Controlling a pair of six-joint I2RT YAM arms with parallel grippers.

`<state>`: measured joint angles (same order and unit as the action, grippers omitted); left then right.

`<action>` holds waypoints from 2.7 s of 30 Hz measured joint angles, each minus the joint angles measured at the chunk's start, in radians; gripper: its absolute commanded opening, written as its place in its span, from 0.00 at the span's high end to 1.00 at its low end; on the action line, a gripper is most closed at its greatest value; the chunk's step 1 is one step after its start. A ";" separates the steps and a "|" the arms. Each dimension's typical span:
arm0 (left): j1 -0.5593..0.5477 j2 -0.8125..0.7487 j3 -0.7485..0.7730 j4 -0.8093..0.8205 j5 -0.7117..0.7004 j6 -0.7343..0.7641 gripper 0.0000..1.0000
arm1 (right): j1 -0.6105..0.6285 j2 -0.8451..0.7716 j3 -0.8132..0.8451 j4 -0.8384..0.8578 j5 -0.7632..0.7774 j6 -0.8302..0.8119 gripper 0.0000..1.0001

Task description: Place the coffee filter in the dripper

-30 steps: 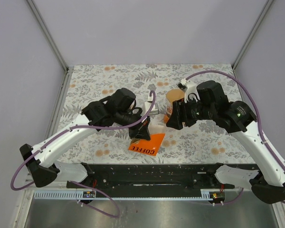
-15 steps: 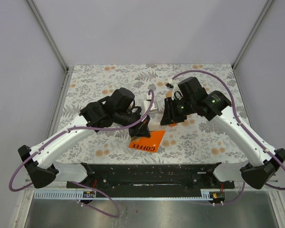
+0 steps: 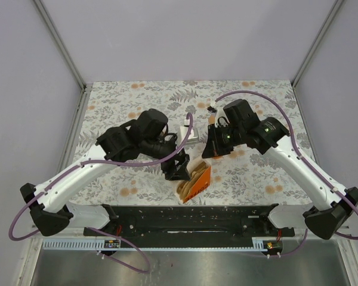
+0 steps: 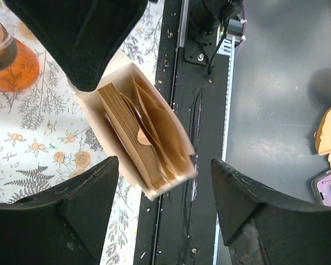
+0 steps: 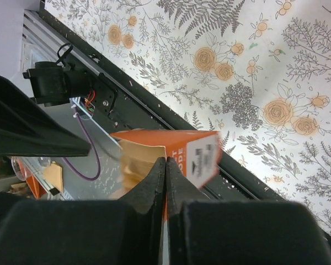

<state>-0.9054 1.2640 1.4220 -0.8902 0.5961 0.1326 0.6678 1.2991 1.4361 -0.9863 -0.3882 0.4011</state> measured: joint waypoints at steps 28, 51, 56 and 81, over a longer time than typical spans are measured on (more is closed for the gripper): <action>-0.262 -0.042 -0.043 -0.050 -0.124 0.162 0.60 | 0.000 -0.139 -0.023 0.085 -0.016 -0.091 1.00; -0.261 -0.026 -0.092 0.052 -0.241 0.227 0.68 | 0.000 -0.145 -0.023 0.085 -0.017 -0.099 1.00; -0.261 -0.019 -0.092 0.058 -0.245 0.222 0.79 | 0.000 -0.150 -0.023 0.085 -0.017 -0.102 1.00; -0.266 0.038 -0.100 0.108 -0.369 0.157 0.80 | 0.000 -0.153 -0.023 0.107 -0.013 -0.095 1.00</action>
<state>-1.1713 1.3022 1.3216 -0.7822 0.2268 0.2897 0.6678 1.1458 1.4136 -0.8795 -0.4015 0.3058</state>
